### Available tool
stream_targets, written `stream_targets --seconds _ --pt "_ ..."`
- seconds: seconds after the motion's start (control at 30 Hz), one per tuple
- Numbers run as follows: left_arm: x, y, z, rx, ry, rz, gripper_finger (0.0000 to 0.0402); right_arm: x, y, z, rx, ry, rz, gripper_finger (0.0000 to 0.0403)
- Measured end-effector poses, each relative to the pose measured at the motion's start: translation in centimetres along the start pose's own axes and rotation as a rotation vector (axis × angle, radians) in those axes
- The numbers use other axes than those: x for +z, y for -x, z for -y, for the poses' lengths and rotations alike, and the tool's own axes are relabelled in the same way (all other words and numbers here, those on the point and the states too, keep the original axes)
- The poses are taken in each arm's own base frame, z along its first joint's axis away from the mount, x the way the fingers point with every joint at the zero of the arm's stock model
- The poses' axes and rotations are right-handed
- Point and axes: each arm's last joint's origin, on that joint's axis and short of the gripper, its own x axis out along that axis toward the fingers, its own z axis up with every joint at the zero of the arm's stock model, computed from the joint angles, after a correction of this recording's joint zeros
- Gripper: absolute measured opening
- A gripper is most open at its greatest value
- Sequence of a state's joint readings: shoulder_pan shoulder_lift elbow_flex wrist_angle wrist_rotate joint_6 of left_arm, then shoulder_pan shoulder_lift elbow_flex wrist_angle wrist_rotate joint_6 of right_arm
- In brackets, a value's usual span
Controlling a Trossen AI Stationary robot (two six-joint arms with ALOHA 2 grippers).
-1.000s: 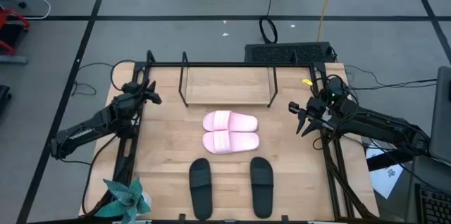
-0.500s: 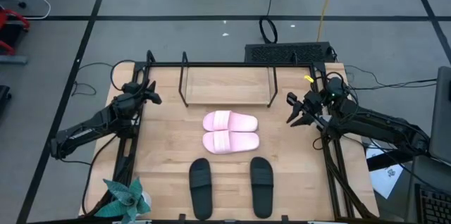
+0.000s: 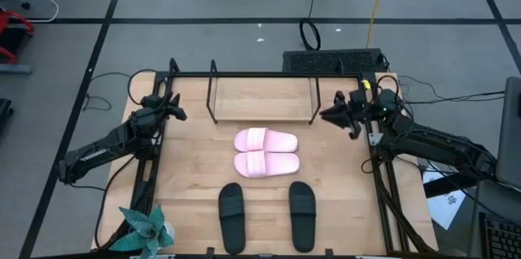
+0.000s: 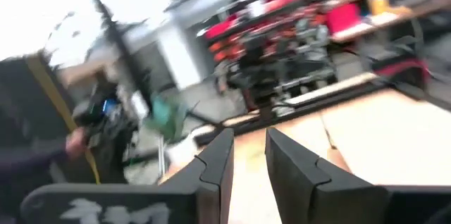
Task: Pick and place slides into the shelf
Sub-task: Put the bottom pink slide on the shelf
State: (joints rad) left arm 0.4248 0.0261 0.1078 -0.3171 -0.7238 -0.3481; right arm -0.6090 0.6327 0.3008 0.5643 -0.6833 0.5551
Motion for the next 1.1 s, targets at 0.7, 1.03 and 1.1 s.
stream_targets --seconds 0.7,1.03,1.1 --pt "0.0 0.0 0.0 0.0 0.0 0.0 0.0147 1.9 0.6 0.8 -0.413 -0.295 0.523 0.0075" --pt "0.0 0.0 0.0 0.002 -0.001 0.001 0.0147 1.8 0.6 0.8 -0.378 -0.349 0.512 0.0075" --pt "0.0 0.0 -0.1 0.035 -0.008 0.013 0.0147 1.8 0.6 0.8 -0.376 -0.357 0.514 0.0075"
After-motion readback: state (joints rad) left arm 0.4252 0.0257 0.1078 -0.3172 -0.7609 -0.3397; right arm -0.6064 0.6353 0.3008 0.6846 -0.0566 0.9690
